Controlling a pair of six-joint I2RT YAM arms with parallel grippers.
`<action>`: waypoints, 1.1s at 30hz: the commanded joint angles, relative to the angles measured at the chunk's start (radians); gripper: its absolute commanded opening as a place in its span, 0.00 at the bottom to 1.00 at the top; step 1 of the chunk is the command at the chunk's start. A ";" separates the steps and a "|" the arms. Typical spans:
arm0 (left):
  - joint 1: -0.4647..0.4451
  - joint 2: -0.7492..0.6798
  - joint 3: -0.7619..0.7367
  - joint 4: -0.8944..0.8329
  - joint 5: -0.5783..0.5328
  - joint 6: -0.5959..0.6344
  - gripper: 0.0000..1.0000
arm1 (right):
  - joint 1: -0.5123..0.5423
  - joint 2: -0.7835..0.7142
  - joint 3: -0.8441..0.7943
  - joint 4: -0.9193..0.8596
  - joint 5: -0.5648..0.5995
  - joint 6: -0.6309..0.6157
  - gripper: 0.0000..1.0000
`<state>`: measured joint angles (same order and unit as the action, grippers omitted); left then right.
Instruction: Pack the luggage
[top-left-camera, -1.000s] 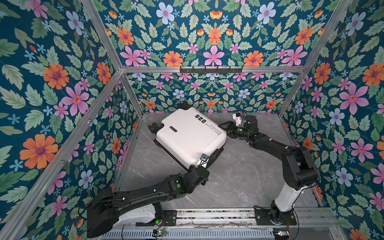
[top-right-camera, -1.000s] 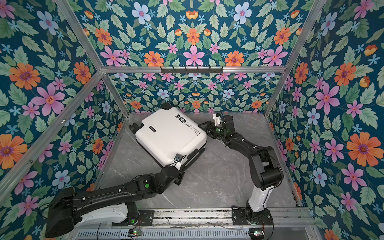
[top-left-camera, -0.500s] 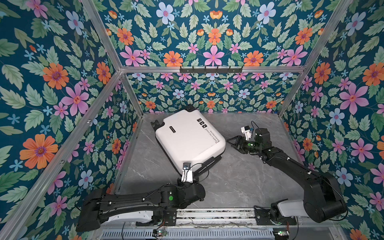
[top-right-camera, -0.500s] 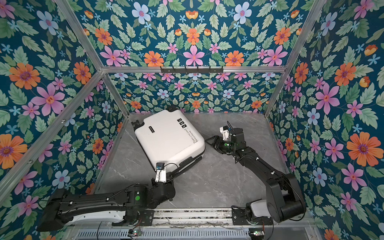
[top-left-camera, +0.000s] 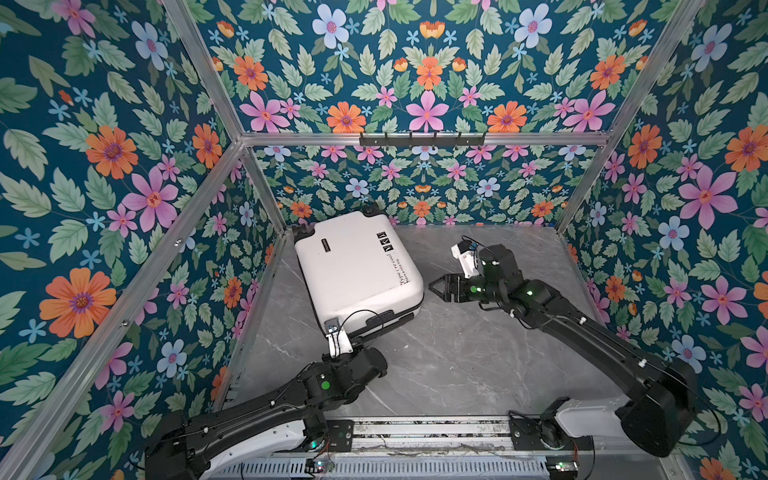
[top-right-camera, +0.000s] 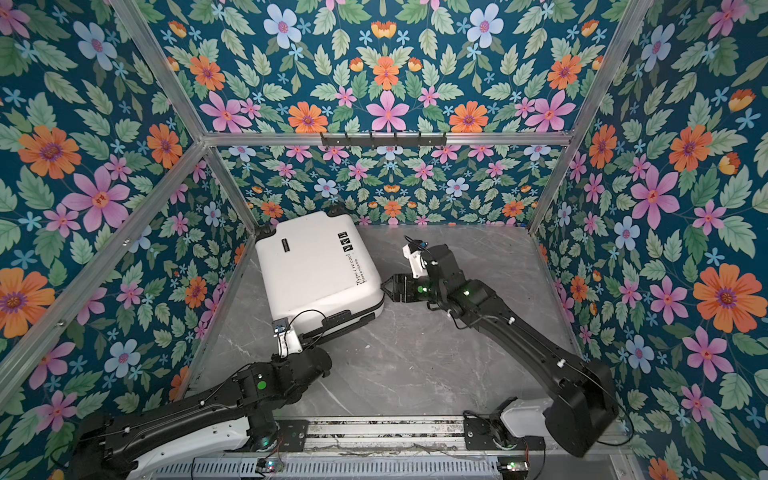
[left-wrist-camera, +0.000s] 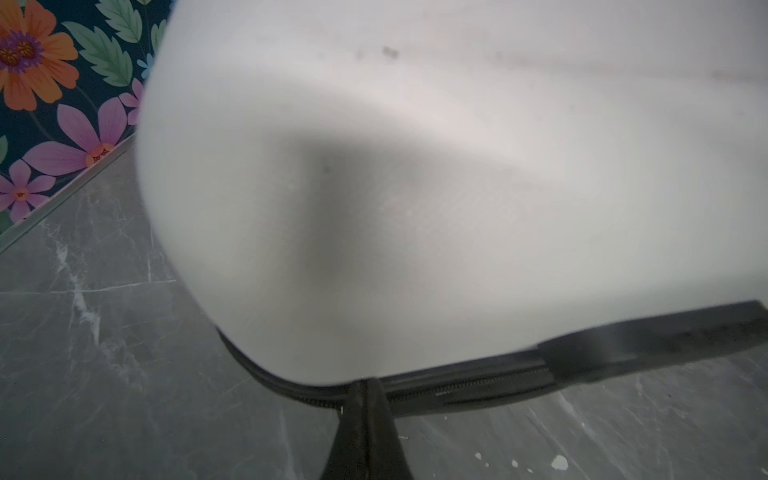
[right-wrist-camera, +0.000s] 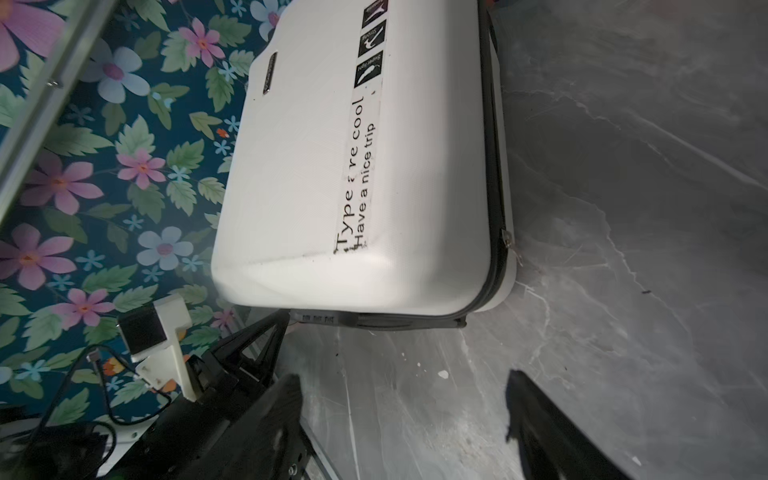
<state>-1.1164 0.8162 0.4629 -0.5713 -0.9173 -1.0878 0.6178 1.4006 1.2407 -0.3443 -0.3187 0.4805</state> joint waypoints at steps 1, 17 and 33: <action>0.003 0.021 0.002 0.098 0.067 0.042 0.00 | 0.007 0.146 0.196 -0.189 0.092 -0.056 0.83; 0.009 0.028 0.007 0.225 0.085 0.141 0.00 | 0.009 0.508 0.531 -0.354 -0.050 0.035 0.89; -0.001 0.212 -0.060 0.916 0.266 0.492 0.00 | 0.042 0.330 0.057 0.014 -0.181 0.338 0.88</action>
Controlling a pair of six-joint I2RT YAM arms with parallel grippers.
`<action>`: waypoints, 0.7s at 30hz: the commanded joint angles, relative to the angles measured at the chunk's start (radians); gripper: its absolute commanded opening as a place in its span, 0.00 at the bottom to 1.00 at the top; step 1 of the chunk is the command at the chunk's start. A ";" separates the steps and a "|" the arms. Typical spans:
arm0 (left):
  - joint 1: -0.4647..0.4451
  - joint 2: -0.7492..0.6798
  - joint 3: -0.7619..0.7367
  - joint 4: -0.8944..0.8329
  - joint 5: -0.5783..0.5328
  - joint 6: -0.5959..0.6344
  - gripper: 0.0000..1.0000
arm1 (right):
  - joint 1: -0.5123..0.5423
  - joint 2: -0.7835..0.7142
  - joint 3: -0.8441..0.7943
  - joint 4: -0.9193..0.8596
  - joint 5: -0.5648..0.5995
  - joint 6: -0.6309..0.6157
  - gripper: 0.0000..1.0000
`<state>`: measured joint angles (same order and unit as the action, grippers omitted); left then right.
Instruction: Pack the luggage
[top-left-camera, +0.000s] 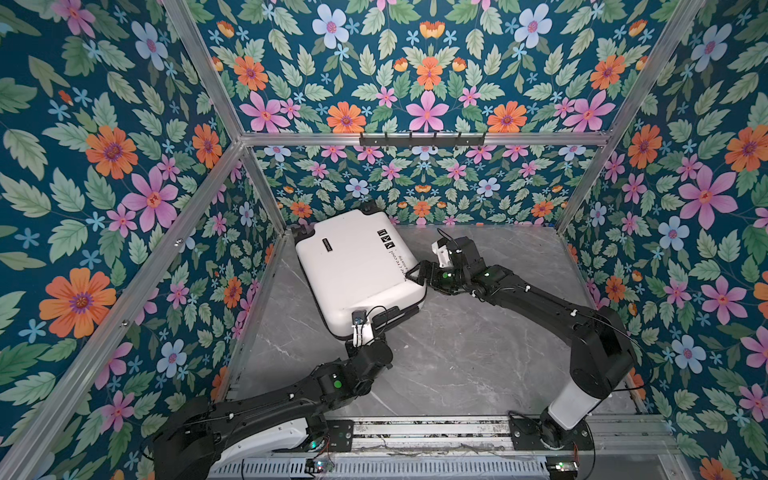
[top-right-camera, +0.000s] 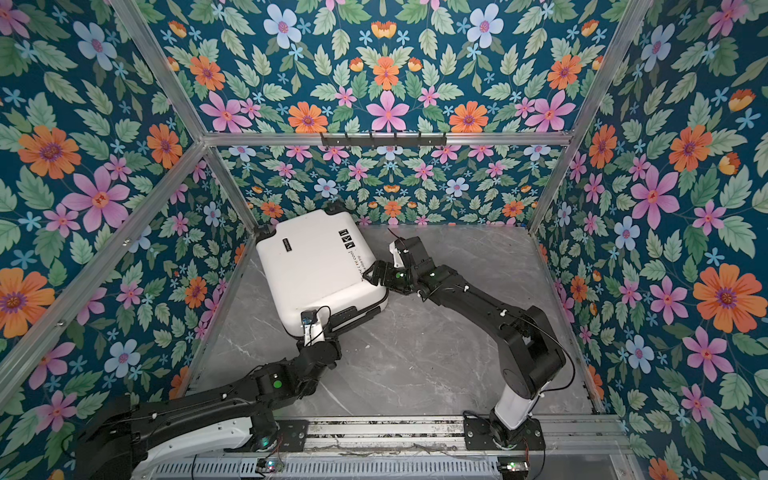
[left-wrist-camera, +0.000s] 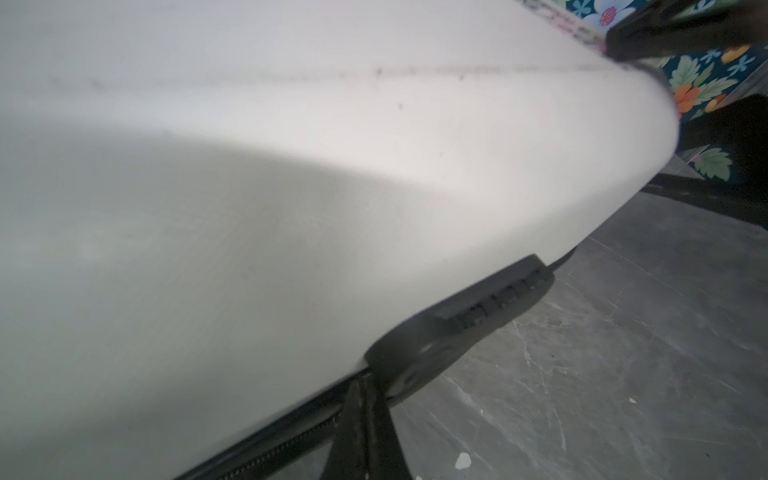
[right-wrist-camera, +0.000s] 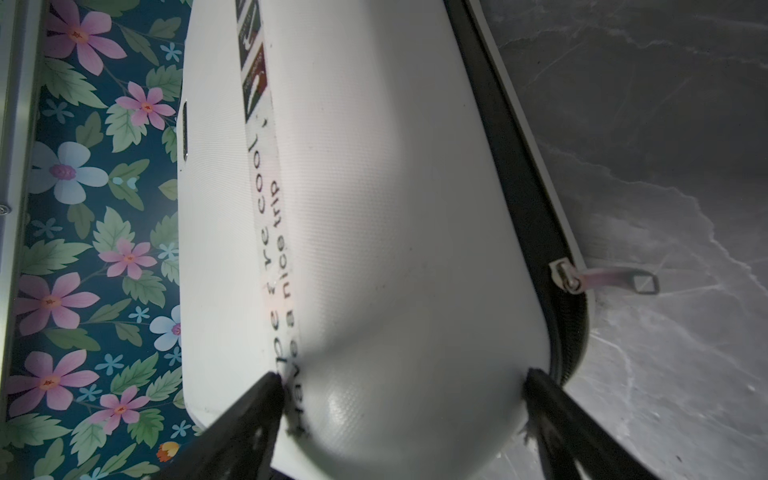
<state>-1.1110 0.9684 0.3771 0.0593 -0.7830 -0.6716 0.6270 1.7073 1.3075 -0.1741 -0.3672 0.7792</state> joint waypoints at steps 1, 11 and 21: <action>-0.011 0.107 0.039 0.327 0.145 0.093 0.00 | 0.033 0.026 -0.006 -0.158 -0.133 0.044 0.88; -0.038 0.511 0.251 0.640 0.114 0.213 0.00 | 0.056 0.028 -0.006 -0.135 -0.151 0.088 0.85; -0.044 0.709 0.463 0.682 0.034 0.234 0.00 | 0.058 -0.038 -0.039 -0.114 -0.116 0.111 0.85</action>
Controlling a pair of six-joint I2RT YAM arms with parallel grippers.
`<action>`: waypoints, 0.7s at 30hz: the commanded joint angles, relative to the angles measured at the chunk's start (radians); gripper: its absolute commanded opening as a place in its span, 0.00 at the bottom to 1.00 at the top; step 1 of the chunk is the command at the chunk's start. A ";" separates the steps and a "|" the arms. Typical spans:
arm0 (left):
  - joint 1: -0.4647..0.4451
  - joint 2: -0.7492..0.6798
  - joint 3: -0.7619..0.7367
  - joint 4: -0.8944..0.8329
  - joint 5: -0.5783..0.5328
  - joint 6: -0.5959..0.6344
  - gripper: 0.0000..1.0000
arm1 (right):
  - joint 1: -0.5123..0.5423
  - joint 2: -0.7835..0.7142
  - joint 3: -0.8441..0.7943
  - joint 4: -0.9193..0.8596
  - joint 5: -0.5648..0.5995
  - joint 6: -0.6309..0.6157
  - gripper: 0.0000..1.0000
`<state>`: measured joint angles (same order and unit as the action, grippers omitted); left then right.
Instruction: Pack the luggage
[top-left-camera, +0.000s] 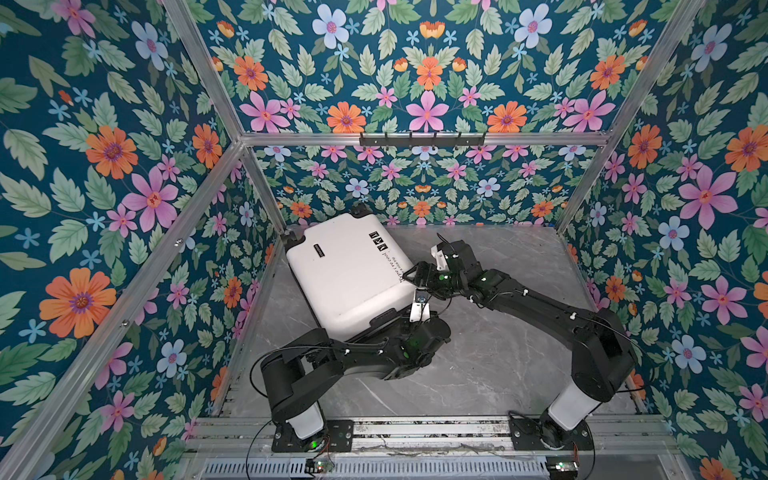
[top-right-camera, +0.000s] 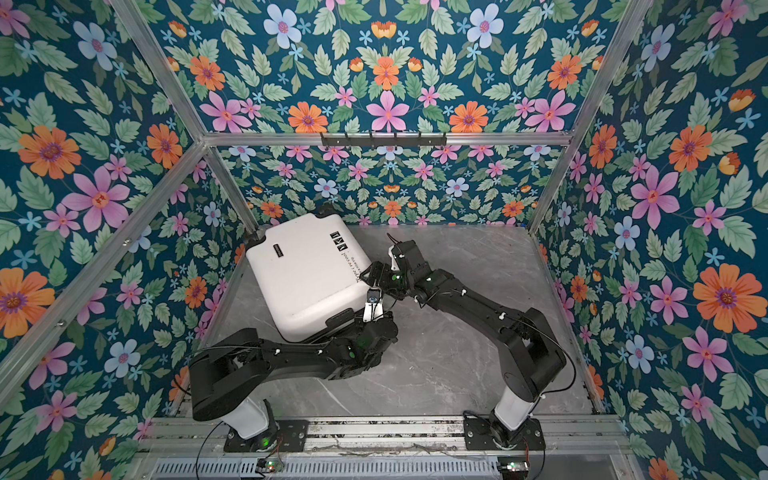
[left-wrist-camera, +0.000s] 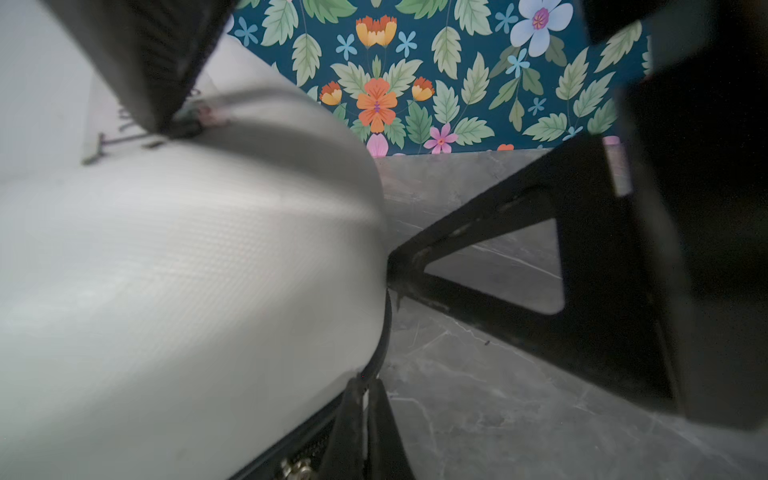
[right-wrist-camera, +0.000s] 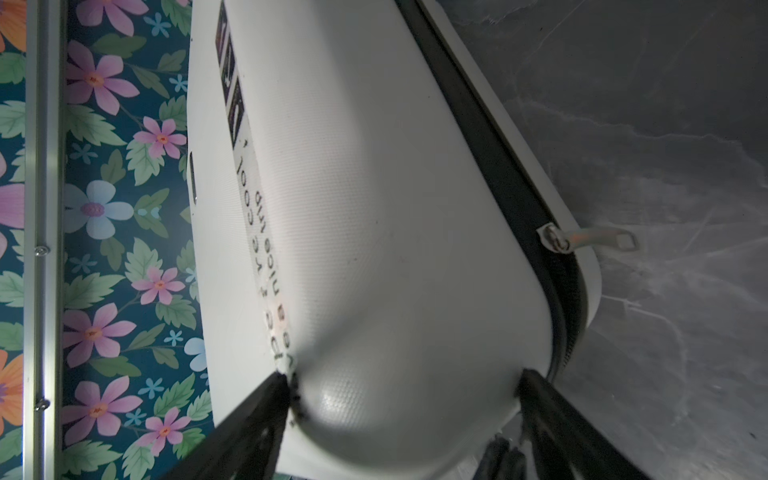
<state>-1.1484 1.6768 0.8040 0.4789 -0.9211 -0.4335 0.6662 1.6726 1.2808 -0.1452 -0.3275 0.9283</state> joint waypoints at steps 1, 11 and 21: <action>-0.009 -0.005 0.034 0.260 0.179 -0.003 0.00 | 0.009 -0.005 -0.010 -0.151 -0.154 -0.037 0.85; -0.101 -0.275 -0.032 0.003 0.219 0.056 1.00 | -0.179 -0.136 -0.037 -0.210 -0.203 -0.111 0.86; -0.119 -0.475 0.266 -0.815 0.019 -0.189 1.00 | -0.167 -0.276 -0.224 -0.284 -0.155 -0.382 0.67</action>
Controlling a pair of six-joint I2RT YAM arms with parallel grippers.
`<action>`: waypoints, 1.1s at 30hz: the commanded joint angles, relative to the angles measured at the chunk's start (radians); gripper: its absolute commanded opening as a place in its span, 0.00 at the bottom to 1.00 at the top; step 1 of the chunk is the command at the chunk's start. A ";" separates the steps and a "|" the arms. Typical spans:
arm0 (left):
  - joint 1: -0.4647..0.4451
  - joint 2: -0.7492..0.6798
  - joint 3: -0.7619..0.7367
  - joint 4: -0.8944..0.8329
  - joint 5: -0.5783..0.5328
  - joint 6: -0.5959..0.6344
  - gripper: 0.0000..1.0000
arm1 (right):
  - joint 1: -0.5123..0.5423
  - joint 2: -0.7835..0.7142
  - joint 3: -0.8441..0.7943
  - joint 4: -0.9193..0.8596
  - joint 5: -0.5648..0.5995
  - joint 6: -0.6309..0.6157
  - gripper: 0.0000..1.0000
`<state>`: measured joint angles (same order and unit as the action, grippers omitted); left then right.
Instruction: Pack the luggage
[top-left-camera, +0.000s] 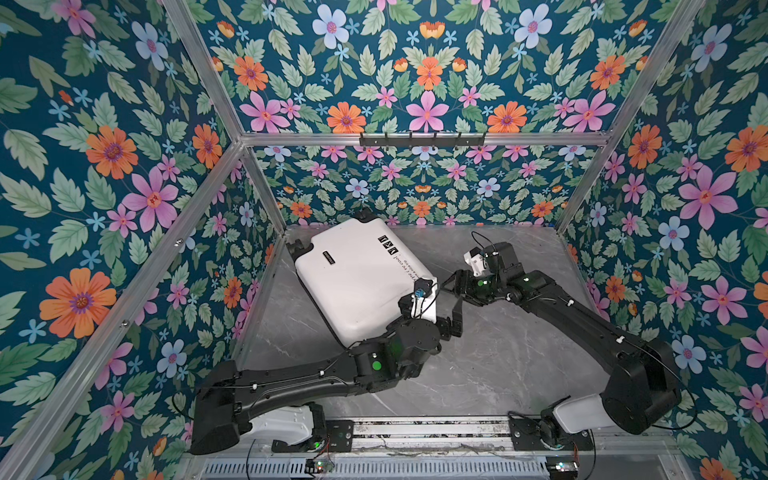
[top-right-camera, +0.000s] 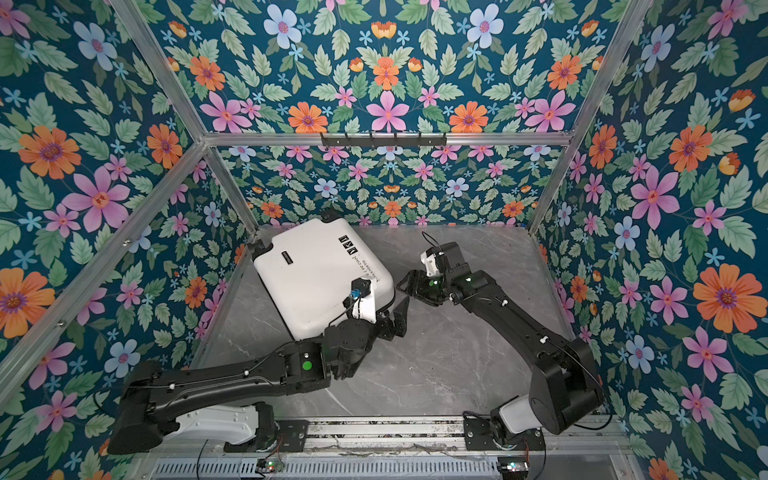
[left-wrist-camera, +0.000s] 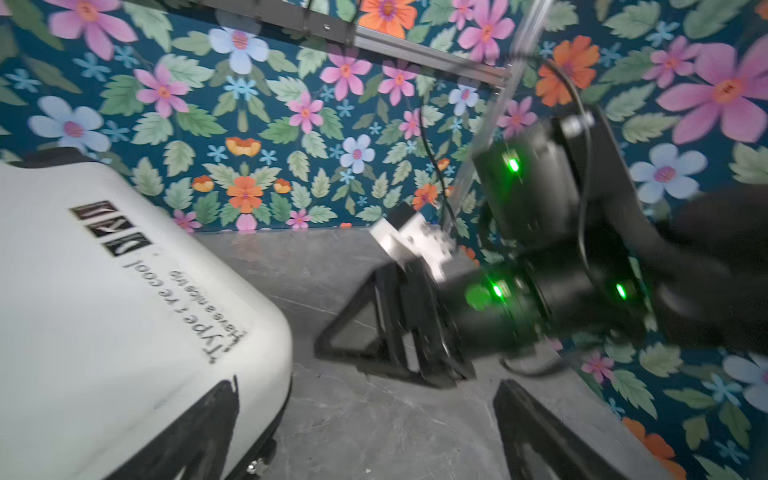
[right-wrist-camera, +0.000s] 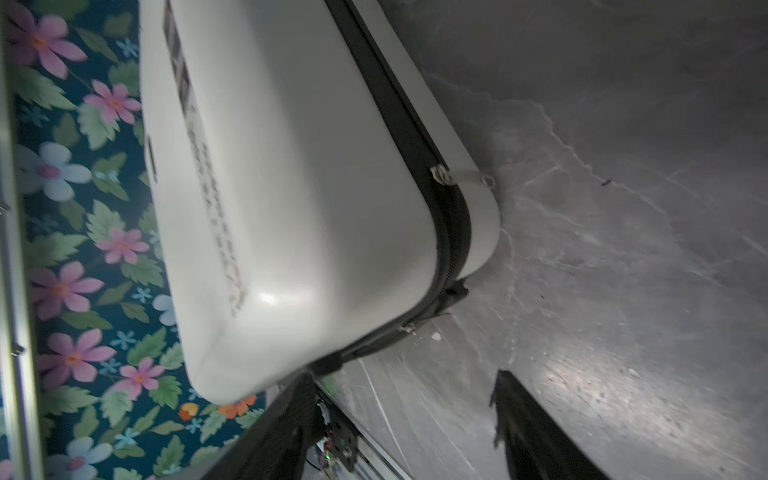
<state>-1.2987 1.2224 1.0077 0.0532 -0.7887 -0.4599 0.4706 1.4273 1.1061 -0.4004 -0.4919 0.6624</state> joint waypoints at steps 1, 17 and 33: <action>0.062 -0.037 0.096 -0.518 -0.139 -0.253 0.99 | 0.058 -0.061 -0.100 -0.002 0.030 -0.131 0.67; 0.511 -0.124 0.119 -0.629 0.097 -0.320 0.98 | 0.228 -0.019 -0.421 0.769 0.196 -0.235 0.51; 0.590 -0.077 0.107 -0.468 0.179 -0.278 0.98 | 0.230 0.164 -0.382 0.855 0.203 -0.225 0.44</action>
<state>-0.7177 1.1423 1.1049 -0.4515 -0.6277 -0.7704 0.6994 1.5753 0.7292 0.4408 -0.2974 0.4355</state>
